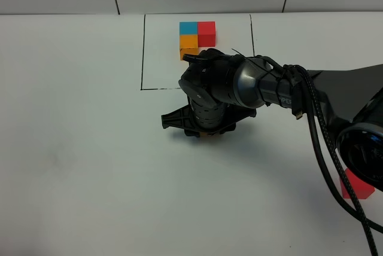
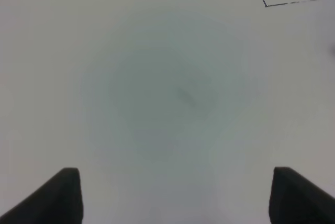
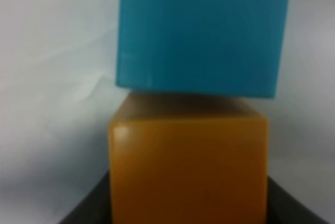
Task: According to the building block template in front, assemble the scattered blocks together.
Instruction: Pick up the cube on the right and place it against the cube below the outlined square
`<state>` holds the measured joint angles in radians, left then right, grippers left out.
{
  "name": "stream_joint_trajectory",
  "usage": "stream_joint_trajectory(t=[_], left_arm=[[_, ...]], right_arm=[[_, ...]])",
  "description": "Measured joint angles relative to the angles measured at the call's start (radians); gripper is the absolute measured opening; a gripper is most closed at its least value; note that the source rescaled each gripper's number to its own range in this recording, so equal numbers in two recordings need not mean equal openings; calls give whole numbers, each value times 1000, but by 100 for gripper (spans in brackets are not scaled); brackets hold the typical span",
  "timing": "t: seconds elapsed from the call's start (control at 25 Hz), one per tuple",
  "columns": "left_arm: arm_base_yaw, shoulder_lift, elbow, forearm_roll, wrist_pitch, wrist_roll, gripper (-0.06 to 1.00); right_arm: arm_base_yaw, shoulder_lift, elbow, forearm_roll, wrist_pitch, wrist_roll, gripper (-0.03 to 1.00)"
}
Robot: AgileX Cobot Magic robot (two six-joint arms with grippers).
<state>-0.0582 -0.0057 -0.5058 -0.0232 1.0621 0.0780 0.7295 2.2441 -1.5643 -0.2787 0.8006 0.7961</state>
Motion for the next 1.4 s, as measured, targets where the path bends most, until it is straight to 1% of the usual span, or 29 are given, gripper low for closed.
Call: stream_joint_trajectory(t=[0.56, 0.76, 1.4], left_arm=[[0, 0, 0, 0, 0, 0, 66], [0, 0, 0, 0, 0, 0, 66], [0, 0, 0, 0, 0, 2, 66]], right_arm=[[0, 3, 0, -8, -13, 12, 0], [0, 3, 0, -8, -14, 46, 0], [0, 3, 0, -8, -15, 72, 0]])
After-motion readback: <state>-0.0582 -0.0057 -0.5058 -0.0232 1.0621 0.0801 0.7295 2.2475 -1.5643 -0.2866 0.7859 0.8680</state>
